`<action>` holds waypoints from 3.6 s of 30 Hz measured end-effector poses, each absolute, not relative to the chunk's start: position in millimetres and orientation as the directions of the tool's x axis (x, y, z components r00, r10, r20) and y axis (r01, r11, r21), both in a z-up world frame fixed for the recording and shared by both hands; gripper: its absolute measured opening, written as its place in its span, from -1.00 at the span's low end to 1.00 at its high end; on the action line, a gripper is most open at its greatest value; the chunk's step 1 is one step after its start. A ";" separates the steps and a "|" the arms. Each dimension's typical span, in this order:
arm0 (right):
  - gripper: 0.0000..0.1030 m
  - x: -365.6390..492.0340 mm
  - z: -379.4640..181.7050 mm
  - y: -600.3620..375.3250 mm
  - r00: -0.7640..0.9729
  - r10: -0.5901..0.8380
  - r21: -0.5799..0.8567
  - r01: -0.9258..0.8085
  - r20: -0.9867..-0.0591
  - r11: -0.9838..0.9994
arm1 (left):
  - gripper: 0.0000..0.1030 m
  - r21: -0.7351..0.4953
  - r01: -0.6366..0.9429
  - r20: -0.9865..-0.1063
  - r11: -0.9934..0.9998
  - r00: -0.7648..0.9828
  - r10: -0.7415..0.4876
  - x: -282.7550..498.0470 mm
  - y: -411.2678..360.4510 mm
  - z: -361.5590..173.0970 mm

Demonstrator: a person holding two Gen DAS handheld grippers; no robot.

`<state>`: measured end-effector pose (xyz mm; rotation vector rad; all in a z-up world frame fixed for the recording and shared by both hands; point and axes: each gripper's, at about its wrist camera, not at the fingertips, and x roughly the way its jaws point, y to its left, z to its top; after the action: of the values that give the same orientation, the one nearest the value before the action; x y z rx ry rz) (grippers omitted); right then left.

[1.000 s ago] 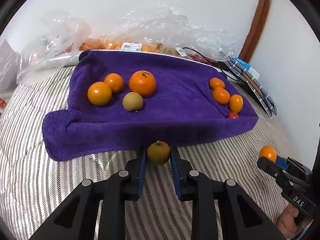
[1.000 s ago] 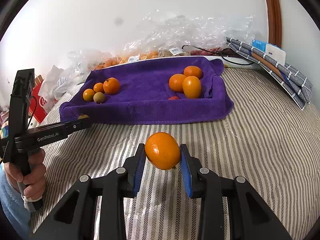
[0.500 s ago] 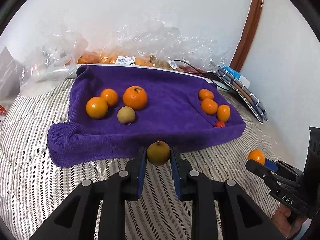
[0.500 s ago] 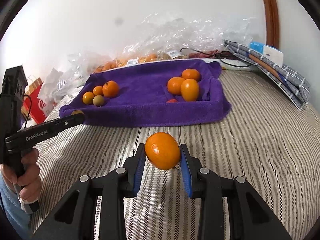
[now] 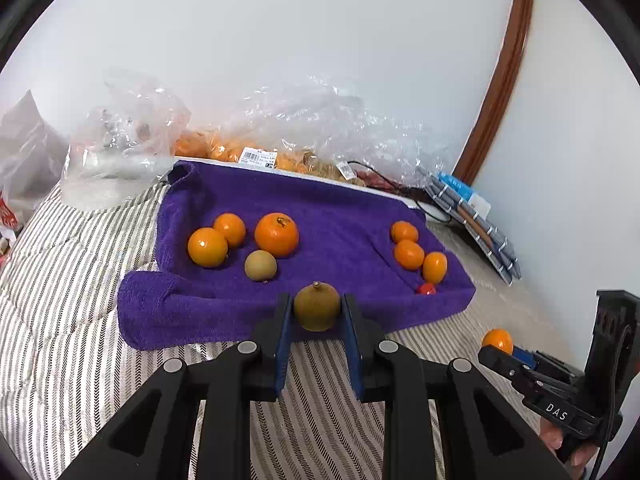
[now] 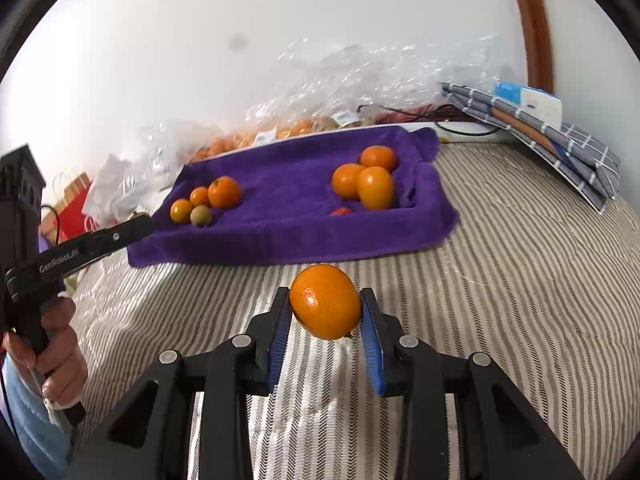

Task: Organize fruits

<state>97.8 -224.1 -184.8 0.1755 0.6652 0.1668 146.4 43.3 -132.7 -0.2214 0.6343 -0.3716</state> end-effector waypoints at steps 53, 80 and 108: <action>-0.35 248.6 -173.6 -175.5 0.702 0.216 0.067 -0.234 -0.679 0.970 | -0.55 -0.182 0.091 -0.627 0.979 0.756 -0.187 253.0 47.7 -143.6; -0.08 239.2 -165.4 -185.3 0.745 0.205 0.074 -0.205 -0.634 0.976 | -0.23 -0.203 0.088 -0.596 0.975 0.779 -0.195 244.1 50.4 -131.6; 0.91 8.4 -44.1 -238.3 0.826 0.010 0.065 0.032 -0.564 0.997 | 0.73 -0.054 0.032 -0.575 0.998 0.816 -0.057 48.8 0.0 -15.6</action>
<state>8.4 -238.3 -44.1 0.0727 0.5988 -0.0115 48.8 0.0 -15.6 -0.0423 0.6137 -0.0471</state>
